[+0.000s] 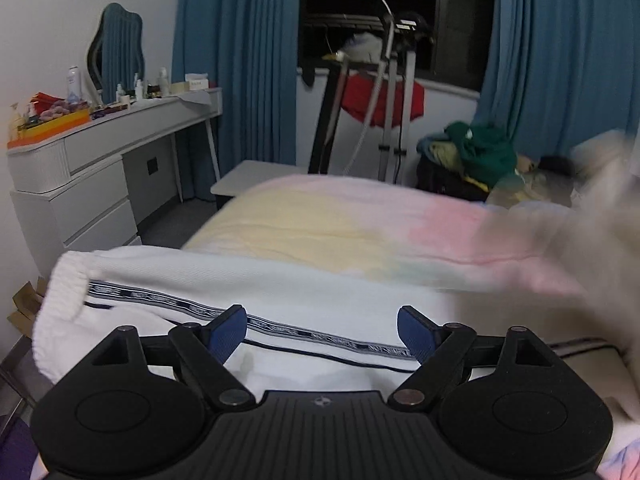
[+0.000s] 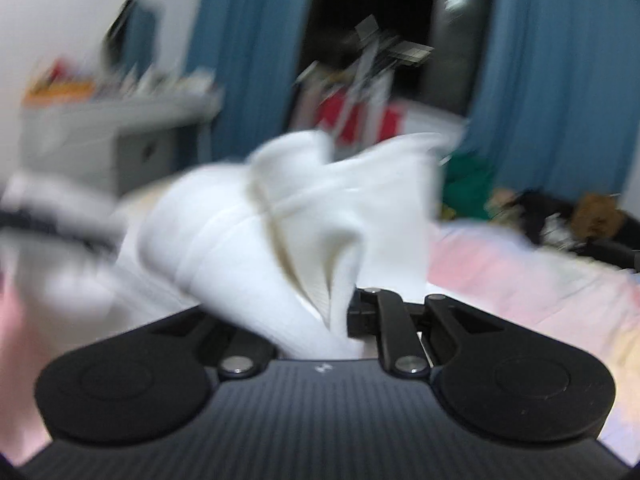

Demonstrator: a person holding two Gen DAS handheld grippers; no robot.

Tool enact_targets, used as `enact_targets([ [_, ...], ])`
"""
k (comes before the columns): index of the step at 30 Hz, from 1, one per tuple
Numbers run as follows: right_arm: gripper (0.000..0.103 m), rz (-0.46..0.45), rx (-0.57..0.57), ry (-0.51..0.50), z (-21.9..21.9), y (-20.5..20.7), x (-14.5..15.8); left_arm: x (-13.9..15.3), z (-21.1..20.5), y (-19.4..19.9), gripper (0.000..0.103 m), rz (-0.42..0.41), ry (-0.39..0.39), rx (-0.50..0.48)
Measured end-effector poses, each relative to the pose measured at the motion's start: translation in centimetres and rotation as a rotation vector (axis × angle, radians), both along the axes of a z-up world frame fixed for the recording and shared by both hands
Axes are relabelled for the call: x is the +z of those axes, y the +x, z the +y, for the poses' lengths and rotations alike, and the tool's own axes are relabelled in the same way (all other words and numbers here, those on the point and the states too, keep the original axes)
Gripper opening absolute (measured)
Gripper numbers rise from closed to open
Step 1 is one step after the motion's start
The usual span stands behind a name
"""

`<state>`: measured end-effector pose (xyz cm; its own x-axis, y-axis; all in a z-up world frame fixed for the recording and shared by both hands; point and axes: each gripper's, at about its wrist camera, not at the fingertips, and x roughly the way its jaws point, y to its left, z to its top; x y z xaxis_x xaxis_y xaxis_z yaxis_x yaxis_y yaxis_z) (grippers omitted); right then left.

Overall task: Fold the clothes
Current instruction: 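Lay the cuffs onto the waistband and open the right gripper, then grasp the folded waistband end with the left gripper and lift it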

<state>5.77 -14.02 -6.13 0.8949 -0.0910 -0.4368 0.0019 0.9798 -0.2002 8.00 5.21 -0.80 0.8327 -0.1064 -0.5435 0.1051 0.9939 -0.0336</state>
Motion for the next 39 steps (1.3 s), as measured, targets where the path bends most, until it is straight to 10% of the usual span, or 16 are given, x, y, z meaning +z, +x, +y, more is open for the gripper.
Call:
enact_targets([
  [4, 0.014, 0.113, 0.069, -0.101, 4.1, 0.5, -5.3, 0.4, 0.4, -0.7, 0.084, 0.002, -0.02, -0.013],
  [16, 0.018, 0.09, 0.116, 0.002, 2.8, 0.2, -5.3, -1.2, -2.9, -1.4, 0.084, -0.016, -0.014, -0.117],
  [23, 0.074, 0.168, 0.175, 0.225, 1.2, -0.3, -3.1, -1.3, -3.0, -1.9, 0.084, -0.026, -0.026, -0.12],
  [29, 0.077, 0.163, 0.241, 0.315, -0.6, -3.9, -0.1, -1.7, -3.8, -2.2, 0.085, -0.028, -0.006, -0.136],
  [39, 0.077, 0.148, -0.106, 0.433, -9.5, -1.4, -0.7, -7.2, -6.3, -0.3, 0.085, 0.147, 0.155, -0.131],
])
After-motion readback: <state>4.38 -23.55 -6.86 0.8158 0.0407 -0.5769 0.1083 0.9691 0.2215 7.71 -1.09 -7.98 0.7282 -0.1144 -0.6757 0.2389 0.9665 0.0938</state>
